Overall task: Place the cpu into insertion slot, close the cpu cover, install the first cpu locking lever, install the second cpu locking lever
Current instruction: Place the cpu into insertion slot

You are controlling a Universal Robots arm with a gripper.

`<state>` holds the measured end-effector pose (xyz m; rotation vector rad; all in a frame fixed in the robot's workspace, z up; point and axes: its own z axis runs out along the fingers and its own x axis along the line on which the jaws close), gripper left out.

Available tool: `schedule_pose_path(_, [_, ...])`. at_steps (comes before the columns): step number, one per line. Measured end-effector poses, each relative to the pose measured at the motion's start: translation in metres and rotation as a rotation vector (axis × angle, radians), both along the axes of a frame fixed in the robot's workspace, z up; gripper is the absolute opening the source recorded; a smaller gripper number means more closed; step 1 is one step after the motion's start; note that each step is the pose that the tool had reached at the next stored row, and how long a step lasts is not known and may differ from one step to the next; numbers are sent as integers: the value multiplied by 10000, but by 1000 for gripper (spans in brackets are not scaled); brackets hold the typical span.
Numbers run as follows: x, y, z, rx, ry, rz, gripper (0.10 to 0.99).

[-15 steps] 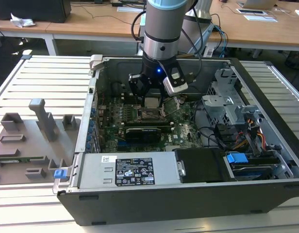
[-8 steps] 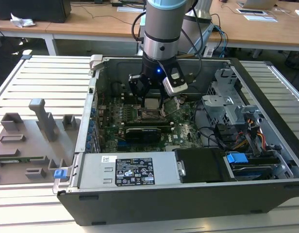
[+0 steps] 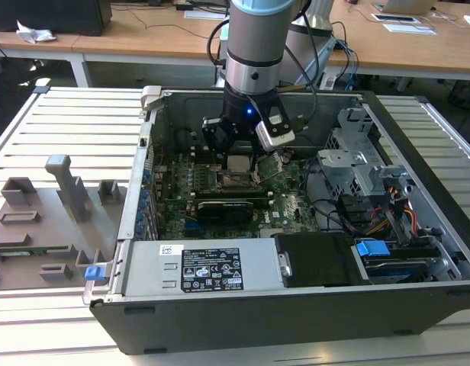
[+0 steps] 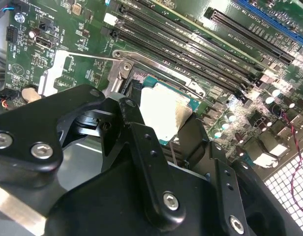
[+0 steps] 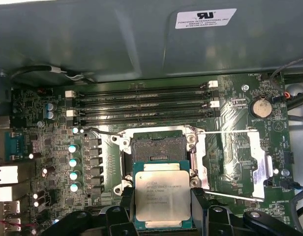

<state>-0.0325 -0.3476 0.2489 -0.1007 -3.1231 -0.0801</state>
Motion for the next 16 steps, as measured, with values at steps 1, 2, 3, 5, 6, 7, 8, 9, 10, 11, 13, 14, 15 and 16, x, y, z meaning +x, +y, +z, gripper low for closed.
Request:
schedule_pose_path(1, [0,0,0,-4,0,-2,545])
schedule_pose_path(2, [0,0,-2,-12,0,-8,545])
schedule_pose_path(3, [0,0,-3,-19,0,-12,545])
schedule_pose_path(5, [0,0,-4,-28,0,-16,545])
schedule_pose_path(6, [0,0,-4,-33,0,-18,545])
schedule_pose_path(7, [0,0,-5,-39,0,-21,545])
schedule_pose_path(8, [0,0,-5,-45,0,-23,545])
schedule_pose_path(9, [0,0,-6,-51,1,-25,545])
schedule_pose_path(10, [0,0,-7,-59,0,-29,545])
schedule_pose_path(11, [0,0,-7,-64,0,-32,545])
schedule_pose_path(13, [0,0,-9,-78,0,-41,545])
schedule_pose_path(14, [0,0,-9,-85,0,-44,545])
schedule_pose_path(15, [0,0,-10,-90,0,-47,545])
schedule_pose_path(16, [0,0,-10,-97,0,-49,545])
